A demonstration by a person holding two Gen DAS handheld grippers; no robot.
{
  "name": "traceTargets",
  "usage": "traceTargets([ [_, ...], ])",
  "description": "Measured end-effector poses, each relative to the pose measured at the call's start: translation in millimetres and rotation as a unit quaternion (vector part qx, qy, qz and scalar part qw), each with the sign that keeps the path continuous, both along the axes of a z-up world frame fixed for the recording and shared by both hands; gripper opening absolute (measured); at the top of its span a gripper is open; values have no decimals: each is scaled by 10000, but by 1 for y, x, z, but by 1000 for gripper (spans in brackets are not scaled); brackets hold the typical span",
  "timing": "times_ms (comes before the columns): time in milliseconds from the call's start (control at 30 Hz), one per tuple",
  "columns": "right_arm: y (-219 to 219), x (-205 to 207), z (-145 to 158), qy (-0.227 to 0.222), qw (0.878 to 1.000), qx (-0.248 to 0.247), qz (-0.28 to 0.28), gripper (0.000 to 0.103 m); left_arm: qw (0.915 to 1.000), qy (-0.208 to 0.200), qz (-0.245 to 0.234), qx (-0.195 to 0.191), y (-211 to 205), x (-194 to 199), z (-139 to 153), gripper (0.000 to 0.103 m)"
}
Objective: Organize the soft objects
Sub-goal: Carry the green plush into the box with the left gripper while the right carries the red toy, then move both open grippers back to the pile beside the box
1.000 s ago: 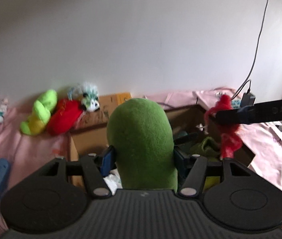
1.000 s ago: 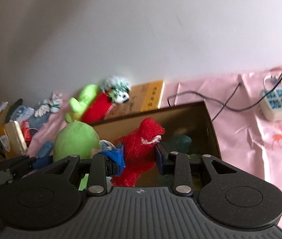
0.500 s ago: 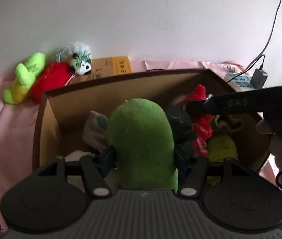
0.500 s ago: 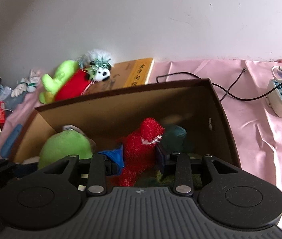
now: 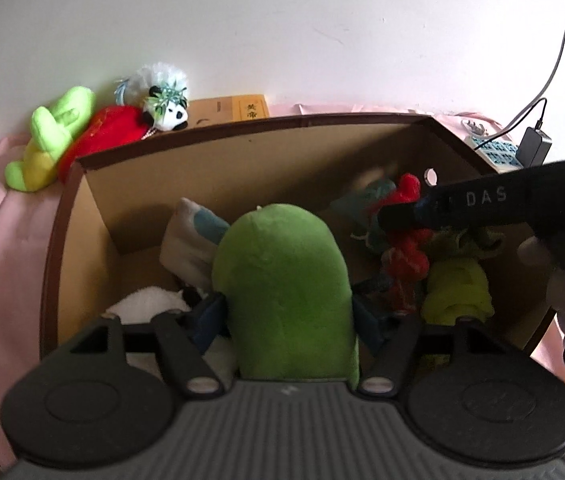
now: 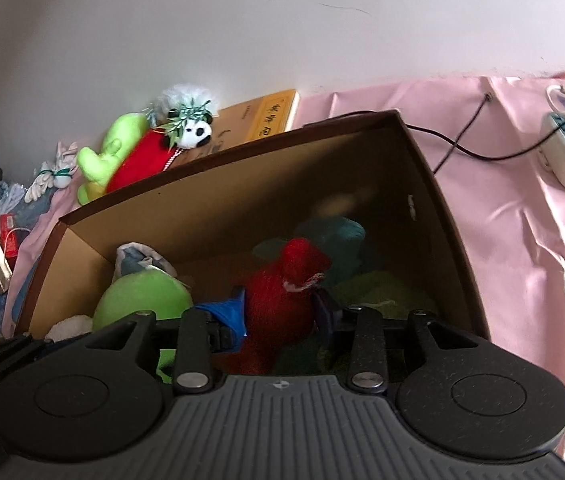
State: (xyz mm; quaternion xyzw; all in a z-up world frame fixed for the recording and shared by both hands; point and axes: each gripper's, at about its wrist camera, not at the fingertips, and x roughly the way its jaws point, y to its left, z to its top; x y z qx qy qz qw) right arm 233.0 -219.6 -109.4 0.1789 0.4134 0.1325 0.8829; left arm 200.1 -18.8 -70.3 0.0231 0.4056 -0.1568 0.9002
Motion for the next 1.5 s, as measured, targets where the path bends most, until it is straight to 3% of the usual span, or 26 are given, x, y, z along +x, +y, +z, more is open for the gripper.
traceTargets([
  [100, -1, -4, 4, -124, 9999, 52, -84, 21, 9999, 93, 2, -132, 2, 1, 1, 72],
  [167, 1, -6, 7, -191, 9995, -205, -123, 21, 9998, 66, 32, -191, 4, -1, 3, 72],
  [267, -6, -10, 12, -243, 9994, 168, -195, 21, 9994, 29, 126, -311, 8, -4, 9, 72],
  [400, -7, -17, 18, -407, 9987, 197, -244, 21, 9987, -27, 243, -449, 15, -10, 18, 72],
  [433, -7, -18, 19, -413, 9987, 135, -258, 21, 9986, -41, 257, -467, 15, -13, 20, 72],
  [500, 2, -21, 25, -512, 9969, -526, -273, 21, 9982, -88, 288, -519, 17, -18, 26, 72],
  [533, 2, -24, 28, -646, 9960, -536, -292, 23, 9980, -109, 299, -544, 17, -22, 28, 72],
  [600, -8, -27, 30, -575, 9979, 79, -279, 22, 9979, -132, 320, -549, 17, -26, 33, 72],
  [700, -2, -31, 35, -641, 9968, -386, -289, 23, 9980, -200, 339, -501, 17, -33, 39, 72],
  [800, -18, -35, 35, -433, 9968, 597, -296, 24, 9975, -214, 377, -551, 19, -39, 45, 72],
  [933, -19, -52, 45, -592, 9954, 619, -434, 24, 9977, -297, 418, -438, 19, -49, 52, 73],
  [1067, -23, -75, 54, -721, 9906, 1029, -548, 24, 9979, -339, 517, -188, 16, -57, 58, 73],
  [1500, -23, -144, 76, -1167, 9827, 1250, -704, 24, 9965, -530, 550, 347, 6, -94, 77, 78],
])
